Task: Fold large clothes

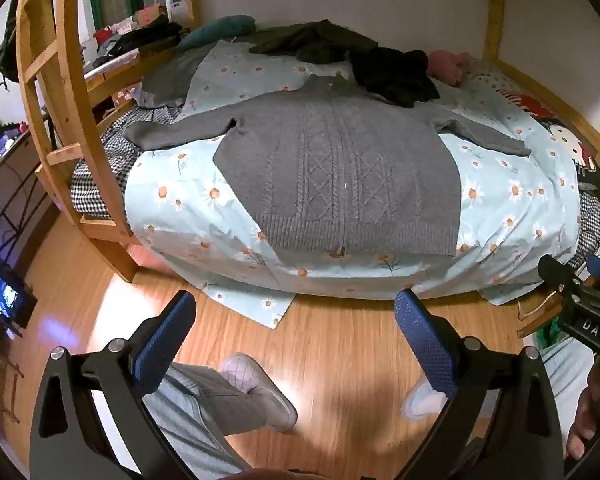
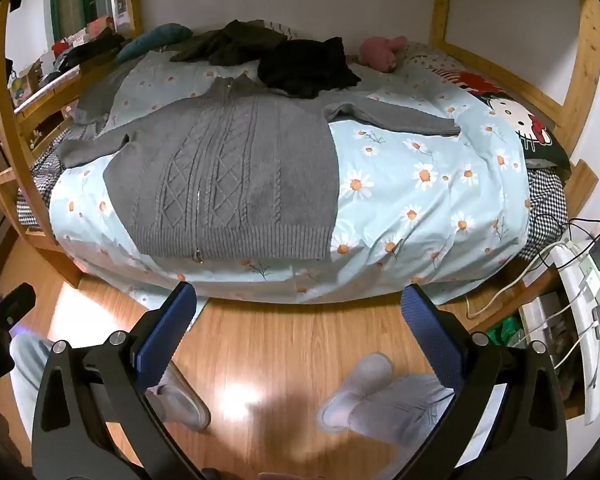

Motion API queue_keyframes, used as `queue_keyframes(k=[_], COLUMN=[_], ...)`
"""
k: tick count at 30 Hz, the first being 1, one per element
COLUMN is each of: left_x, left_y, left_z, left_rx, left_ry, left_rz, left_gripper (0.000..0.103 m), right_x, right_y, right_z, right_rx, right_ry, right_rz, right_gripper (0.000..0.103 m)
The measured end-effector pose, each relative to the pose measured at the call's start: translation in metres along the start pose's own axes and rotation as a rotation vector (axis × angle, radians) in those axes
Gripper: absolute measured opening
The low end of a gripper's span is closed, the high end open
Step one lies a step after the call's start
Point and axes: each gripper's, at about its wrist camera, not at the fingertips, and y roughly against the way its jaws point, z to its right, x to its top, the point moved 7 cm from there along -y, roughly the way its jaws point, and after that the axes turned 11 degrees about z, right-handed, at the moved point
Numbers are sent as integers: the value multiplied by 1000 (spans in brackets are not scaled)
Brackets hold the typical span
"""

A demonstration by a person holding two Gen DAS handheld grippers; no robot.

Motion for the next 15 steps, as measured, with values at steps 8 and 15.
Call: queue_keyframes(k=[8,15], left_x=[-1,-3], left_y=[-2,-4], left_z=[1,2], left_rx=[1,10], left_ry=[-12,-27], left_rz=[4,11], left_gripper=[97,97], right_x=[0,3], right_y=[0,5], right_z=[-1,-11], right_rx=[7,84], right_ry=[4,63], right_rz=[3,23], right_gripper=[100,100])
